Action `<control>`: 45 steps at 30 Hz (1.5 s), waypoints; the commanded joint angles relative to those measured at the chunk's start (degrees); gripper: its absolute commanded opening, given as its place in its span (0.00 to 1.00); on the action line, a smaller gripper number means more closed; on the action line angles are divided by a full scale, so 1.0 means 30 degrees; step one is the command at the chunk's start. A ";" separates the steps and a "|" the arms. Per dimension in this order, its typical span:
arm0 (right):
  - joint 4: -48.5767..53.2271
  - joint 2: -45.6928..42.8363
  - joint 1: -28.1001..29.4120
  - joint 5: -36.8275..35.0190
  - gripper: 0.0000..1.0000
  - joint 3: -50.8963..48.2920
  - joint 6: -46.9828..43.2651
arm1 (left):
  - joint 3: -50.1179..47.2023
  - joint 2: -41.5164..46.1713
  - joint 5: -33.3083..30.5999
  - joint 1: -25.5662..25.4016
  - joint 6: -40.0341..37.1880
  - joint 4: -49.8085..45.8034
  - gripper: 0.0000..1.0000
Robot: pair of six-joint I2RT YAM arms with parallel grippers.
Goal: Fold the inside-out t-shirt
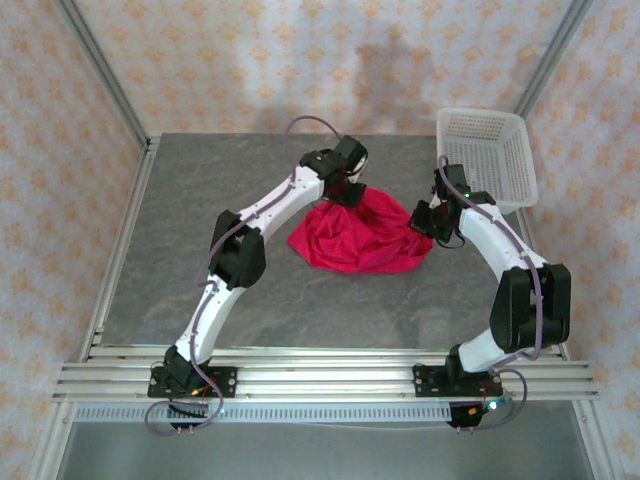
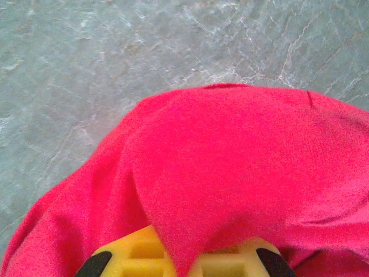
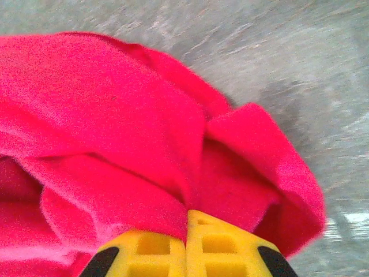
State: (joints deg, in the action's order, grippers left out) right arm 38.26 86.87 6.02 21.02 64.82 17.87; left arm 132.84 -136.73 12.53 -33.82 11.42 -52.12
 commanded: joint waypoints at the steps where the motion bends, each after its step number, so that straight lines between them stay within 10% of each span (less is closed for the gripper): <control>1: 0.1181 -0.0731 -0.0699 -0.3845 0.00 0.0745 -0.0089 | 0.0903 0.3115 0.0615 0.1133 0.1115 -0.1382 0.00; 7: 0.1604 -0.1273 -0.1774 -0.4680 0.00 0.2237 0.0095 | -0.4056 0.8080 0.5148 0.3505 0.4115 0.2110 0.00; 14: 0.1169 0.0745 -0.0978 -0.0054 0.00 0.3412 0.0543 | -1.2461 1.0131 1.0566 0.2906 0.9810 1.1346 0.00; 18: 0.1771 0.1963 -0.0601 -0.1581 0.02 0.3049 0.1237 | -1.6666 0.9775 0.9740 0.2517 1.2119 1.6068 0.00; 23: 0.2160 0.0613 0.0406 -0.2375 0.40 0.2168 0.1357 | -1.7630 0.9220 0.8302 0.2501 1.1597 1.5737 0.00; 30: -0.0561 -0.0546 0.3846 -0.0363 0.40 0.0843 0.4089 | -1.7432 0.8887 0.8135 0.2434 1.1211 1.4971 0.00; 39: -0.3012 0.4937 0.5030 -0.1130 0.51 0.2620 0.6323 | -1.7526 0.9937 0.7856 0.2425 1.0712 1.3909 0.00; 42: -0.3178 0.6271 0.5029 -0.1109 0.44 0.3871 0.6662 | -1.7589 1.0377 0.7629 0.2478 1.0521 1.3523 0.00; 45: -0.2076 0.6541 0.5025 -0.1175 0.02 0.5261 0.6178 | -1.7560 1.0700 0.7600 0.2700 1.0297 1.3157 0.00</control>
State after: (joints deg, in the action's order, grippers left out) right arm 31.44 107.22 21.08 19.27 75.64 36.07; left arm 78.91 -107.77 36.80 -26.48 44.27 -10.57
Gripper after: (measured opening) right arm 0.116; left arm 0.077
